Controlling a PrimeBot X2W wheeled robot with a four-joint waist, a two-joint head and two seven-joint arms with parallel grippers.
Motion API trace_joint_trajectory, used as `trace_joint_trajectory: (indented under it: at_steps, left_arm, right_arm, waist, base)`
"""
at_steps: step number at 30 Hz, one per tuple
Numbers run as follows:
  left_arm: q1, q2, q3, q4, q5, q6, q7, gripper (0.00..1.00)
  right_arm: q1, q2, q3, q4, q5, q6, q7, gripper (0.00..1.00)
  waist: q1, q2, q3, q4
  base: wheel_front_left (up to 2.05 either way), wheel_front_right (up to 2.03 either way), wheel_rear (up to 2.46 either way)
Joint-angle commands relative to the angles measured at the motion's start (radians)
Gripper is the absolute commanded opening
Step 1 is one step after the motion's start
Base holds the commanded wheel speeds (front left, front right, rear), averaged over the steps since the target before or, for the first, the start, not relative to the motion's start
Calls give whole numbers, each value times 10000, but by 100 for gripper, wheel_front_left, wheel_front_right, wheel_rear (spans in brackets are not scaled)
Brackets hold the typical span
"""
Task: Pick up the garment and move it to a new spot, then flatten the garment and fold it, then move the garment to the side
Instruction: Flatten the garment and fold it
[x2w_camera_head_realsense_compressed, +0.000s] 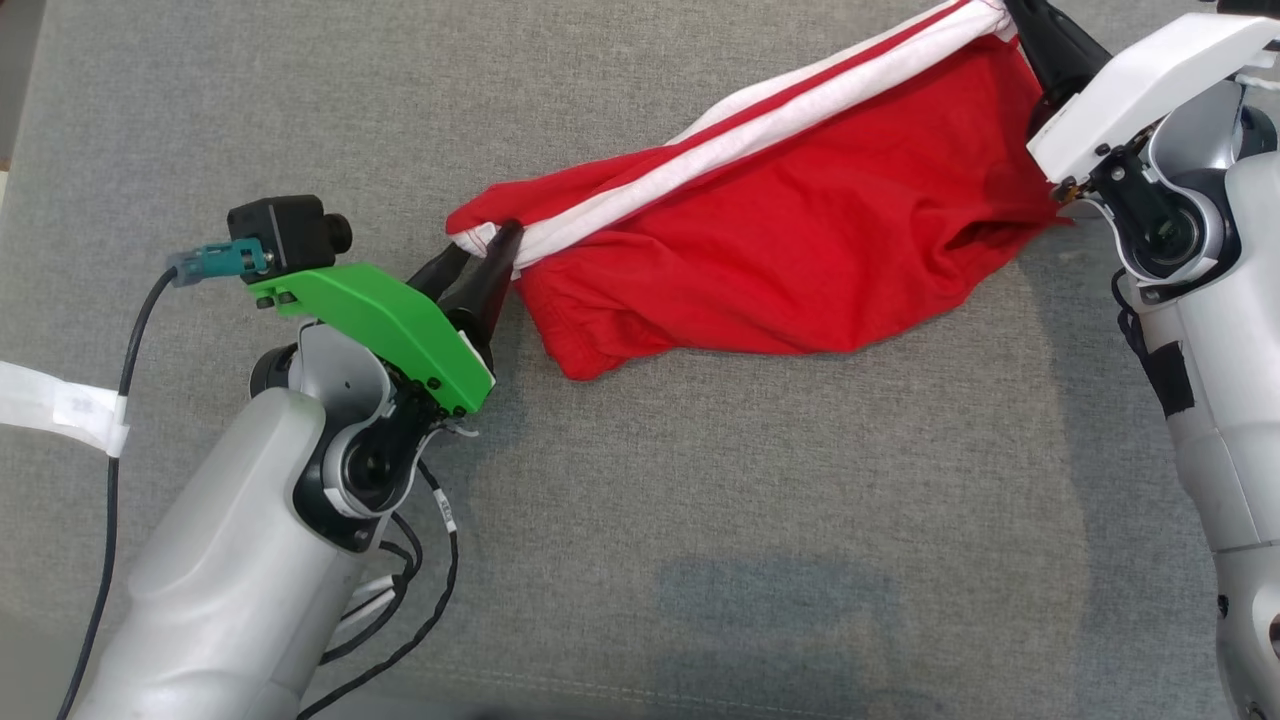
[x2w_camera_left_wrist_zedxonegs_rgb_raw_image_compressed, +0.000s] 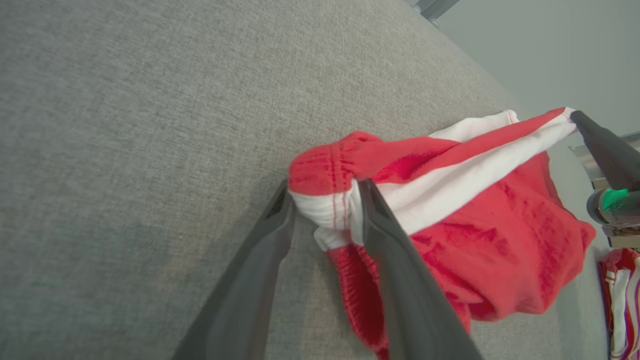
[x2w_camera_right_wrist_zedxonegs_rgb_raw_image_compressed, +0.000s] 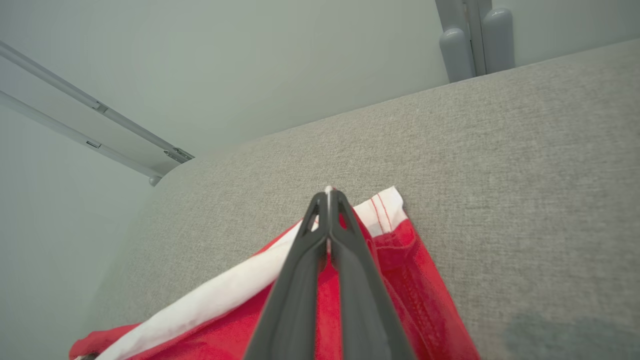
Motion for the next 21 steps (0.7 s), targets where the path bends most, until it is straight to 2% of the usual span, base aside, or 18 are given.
trace_joint_trajectory:
  at_steps: [1,2,12,16,21]
  left_arm:
    - [-154,-17,-20,-65,171,-24,-100,100]
    - [-149,19,-64,-115,225,-28,-135,100]
    - [484,586,-402,-856,1147,165,-774,100]
    - [772,851,-481,-1294,1551,325,-1095,100]
    - [1165,1261,-520,-1986,2519,625,-2142,100]
  right_arm:
    - [-133,-91,91,39,-75,-1,-116,58]
    - [-136,-90,181,9,-70,-1,-129,100]
    - [-257,-337,558,-309,-492,-1,-255,100]
    - [-119,-446,662,-505,-802,-1,71,100]
    - [450,-844,790,-698,-1303,-1,778,100]
  waist:
    - [0,0,-78,-39]
    - [0,0,-111,-59]
    - [0,0,-565,-242]
    - [0,0,-810,-265]
    - [0,0,-1133,-238]
  base:
    - [0,0,0]
    - [0,0,0]
    - [0,0,0]
    - [0,0,0]
    - [0,0,0]
